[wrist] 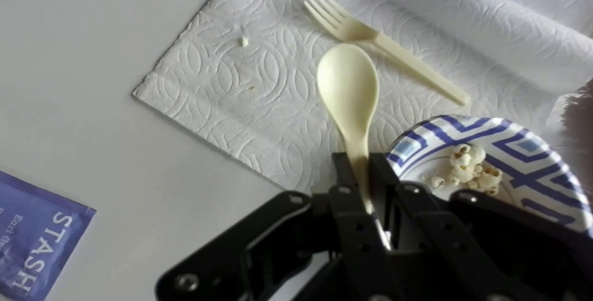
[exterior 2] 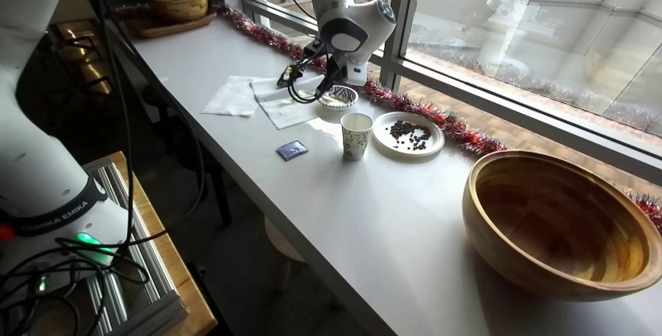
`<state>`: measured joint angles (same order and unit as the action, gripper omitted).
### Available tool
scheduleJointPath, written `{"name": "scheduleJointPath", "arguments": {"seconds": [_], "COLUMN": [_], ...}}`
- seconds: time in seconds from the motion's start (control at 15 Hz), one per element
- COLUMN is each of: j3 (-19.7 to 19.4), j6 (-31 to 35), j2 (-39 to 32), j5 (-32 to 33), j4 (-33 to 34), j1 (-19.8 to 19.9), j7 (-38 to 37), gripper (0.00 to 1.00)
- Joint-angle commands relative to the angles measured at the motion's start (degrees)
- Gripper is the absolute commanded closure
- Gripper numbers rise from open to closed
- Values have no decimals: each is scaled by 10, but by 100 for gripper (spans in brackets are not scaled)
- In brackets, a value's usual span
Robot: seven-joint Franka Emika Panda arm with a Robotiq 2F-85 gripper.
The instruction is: Use the spoon to transfer some of the white contents to the cup
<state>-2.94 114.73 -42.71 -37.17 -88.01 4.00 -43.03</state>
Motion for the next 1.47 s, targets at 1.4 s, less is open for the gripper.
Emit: {"name": "scheduleJointPath", "arguments": {"seconds": [1.4], "j3": [-25], "j6": [341], "j2": [-57], "j5": [145], "j4": [14], "j1": [-79], "j7": [-173], "gripper": [96]}}
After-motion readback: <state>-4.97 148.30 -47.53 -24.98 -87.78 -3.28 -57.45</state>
